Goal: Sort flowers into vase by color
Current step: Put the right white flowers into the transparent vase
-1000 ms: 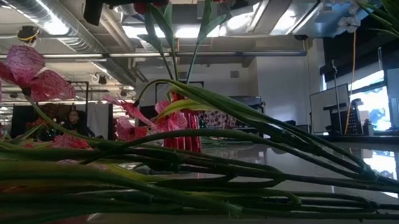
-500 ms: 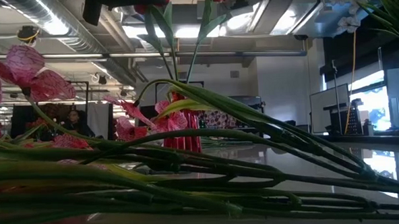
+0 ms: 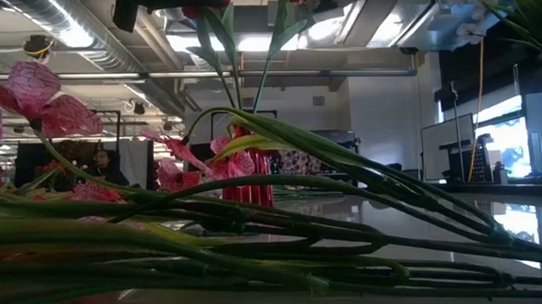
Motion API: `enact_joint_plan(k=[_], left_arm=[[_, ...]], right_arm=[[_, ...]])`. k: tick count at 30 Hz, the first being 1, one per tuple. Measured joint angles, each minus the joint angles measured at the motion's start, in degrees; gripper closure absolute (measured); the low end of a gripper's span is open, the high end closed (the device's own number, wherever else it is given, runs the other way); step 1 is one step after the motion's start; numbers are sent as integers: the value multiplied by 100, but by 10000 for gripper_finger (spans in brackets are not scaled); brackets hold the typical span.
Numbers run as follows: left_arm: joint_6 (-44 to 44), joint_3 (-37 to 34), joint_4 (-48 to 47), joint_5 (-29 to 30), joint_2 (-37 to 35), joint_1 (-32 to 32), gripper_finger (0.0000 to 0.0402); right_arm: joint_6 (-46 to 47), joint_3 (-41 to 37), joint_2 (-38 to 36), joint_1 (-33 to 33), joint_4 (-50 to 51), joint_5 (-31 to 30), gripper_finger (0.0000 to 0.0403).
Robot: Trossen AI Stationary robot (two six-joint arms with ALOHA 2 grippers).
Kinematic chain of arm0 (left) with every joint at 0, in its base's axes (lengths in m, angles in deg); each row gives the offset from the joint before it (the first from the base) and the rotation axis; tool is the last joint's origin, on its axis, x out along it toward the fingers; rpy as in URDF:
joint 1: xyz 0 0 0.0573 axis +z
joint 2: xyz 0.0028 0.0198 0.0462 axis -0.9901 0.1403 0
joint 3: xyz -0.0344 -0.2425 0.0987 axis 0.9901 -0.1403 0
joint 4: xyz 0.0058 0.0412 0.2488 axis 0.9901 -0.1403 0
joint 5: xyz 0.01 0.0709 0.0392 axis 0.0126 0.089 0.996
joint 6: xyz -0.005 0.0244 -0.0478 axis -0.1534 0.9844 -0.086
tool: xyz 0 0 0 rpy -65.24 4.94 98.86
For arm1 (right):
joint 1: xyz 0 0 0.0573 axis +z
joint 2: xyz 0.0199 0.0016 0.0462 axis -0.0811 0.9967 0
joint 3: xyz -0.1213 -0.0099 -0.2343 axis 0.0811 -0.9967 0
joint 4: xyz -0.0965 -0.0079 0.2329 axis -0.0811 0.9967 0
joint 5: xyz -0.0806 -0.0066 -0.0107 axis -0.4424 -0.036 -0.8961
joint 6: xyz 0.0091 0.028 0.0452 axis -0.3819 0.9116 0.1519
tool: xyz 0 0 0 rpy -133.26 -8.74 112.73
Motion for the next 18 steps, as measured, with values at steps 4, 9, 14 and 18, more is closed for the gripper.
enact_joint_plan(k=[4, 9, 14, 18], left_arm=[[109, 0, 16, 29, 0, 4, 250], [116, 0, 15, 34, 0, 4, 250], [121, 1, 0, 34, 0, 4, 250], [118, 0, 0, 34, 0, 4, 250]], right_arm=[[79, 0, 323, 0, 6, 59, 158], [280, -4, 511, 0, -59, 199, 142], [430, -4, 509, 0, -97, 155, 146], [557, -4, 505, 0, -201, 153, 149]])
